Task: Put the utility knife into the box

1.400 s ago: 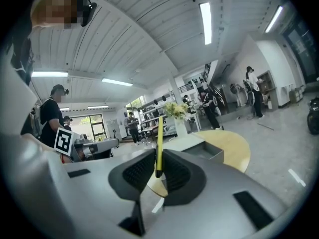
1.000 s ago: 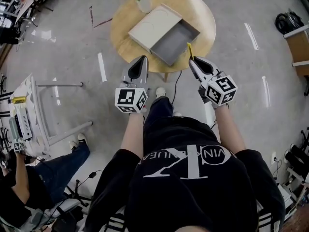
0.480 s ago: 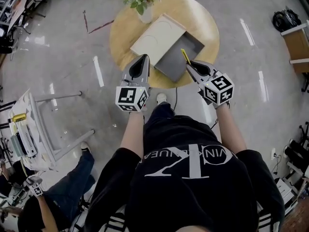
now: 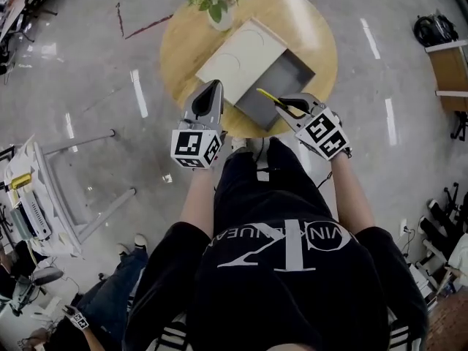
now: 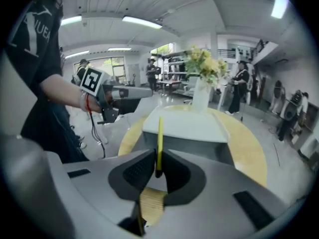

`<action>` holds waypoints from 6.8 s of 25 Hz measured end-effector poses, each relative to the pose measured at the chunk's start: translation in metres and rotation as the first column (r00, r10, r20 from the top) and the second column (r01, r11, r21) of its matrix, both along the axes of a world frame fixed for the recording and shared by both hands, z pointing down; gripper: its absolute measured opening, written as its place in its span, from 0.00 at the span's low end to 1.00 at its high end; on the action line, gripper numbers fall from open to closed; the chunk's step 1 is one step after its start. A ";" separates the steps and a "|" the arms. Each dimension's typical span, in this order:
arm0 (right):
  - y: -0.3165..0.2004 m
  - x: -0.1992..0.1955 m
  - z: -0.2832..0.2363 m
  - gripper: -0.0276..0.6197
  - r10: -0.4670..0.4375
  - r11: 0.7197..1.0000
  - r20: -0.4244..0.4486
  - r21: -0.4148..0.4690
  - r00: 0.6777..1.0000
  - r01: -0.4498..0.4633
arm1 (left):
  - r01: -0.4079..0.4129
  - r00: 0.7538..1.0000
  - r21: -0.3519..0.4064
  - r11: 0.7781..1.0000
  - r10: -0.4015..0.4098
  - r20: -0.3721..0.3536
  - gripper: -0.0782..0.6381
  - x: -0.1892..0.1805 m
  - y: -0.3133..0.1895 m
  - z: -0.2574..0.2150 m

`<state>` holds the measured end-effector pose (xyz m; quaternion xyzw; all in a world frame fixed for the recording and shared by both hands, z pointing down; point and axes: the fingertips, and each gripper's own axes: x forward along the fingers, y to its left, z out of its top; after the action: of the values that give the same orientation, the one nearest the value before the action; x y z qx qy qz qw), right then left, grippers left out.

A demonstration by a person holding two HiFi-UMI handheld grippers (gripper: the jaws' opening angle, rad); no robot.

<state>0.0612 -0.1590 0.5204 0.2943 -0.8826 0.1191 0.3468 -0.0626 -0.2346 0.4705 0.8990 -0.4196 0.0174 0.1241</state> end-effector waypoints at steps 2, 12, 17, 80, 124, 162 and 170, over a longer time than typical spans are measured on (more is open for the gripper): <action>0.000 -0.009 0.007 0.13 -0.125 0.992 -0.062 -0.021 0.990 0.124 | 0.033 0.999 -0.004 0.999 -0.032 0.015 0.12 -0.006 -0.003 0.002; -0.006 -0.016 0.045 0.13 -0.500 0.866 -0.212 -0.154 0.840 0.477 | 0.255 0.965 -0.044 0.966 -0.251 0.070 0.12 -0.025 0.019 0.017; -0.007 -0.012 0.063 0.13 -0.622 0.782 -0.300 -0.196 0.723 0.591 | 0.321 0.946 -0.051 0.946 -0.318 0.070 0.12 -0.028 0.026 0.021; -0.050 0.001 0.034 0.07 -0.393 0.914 -0.110 -0.159 0.913 0.374 | 0.339 0.940 -0.018 0.941 -0.338 0.051 0.12 -0.043 0.023 -0.003; -0.122 0.036 -0.117 0.07 0.059 0.963 0.367 0.225 0.928 -0.150 | 0.239 0.970 0.135 0.962 -0.243 0.011 0.12 -0.024 -0.029 -0.076; -0.147 0.044 -0.176 0.06 0.062 0.894 0.467 0.368 0.882 -0.257 | 0.275 0.960 0.235 0.932 -0.278 -0.020 0.12 -0.039 -0.046 -0.123; -0.152 0.048 -0.180 0.06 0.056 0.889 0.468 0.379 0.882 -0.258 | 0.277 0.960 0.245 0.929 -0.280 -0.024 0.12 -0.035 -0.051 -0.128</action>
<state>0.1095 -0.3115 0.3404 0.4005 -0.9148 0.0139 0.0511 -0.0979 -0.2855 0.3427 0.8388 -0.5422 -0.0473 0.0108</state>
